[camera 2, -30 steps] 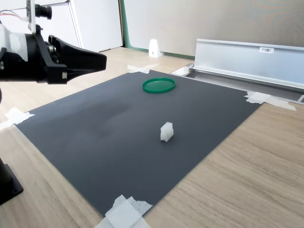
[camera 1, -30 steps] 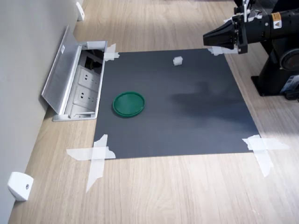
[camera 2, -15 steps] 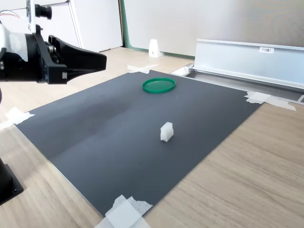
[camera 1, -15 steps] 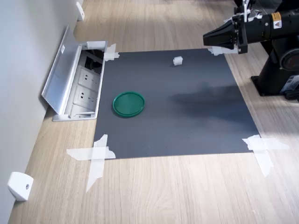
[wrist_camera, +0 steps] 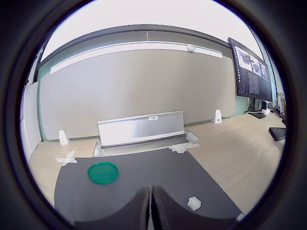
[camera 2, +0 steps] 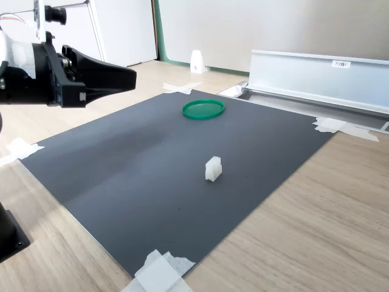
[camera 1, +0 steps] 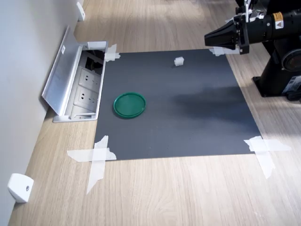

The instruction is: Grasp a white terminal and put it on the green lid.

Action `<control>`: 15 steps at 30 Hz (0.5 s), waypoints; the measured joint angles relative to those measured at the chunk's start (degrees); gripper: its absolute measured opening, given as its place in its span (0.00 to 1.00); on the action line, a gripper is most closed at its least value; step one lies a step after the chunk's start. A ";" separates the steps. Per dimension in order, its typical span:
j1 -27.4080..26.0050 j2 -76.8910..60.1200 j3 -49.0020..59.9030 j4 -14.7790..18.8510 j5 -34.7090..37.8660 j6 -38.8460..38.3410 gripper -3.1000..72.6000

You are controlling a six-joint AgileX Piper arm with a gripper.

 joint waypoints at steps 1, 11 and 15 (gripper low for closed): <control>0.00 0.00 0.00 0.00 -0.14 0.00 0.03; 0.00 0.00 0.00 0.00 -0.80 0.00 0.03; 0.00 0.00 -0.09 0.00 -0.36 0.00 0.03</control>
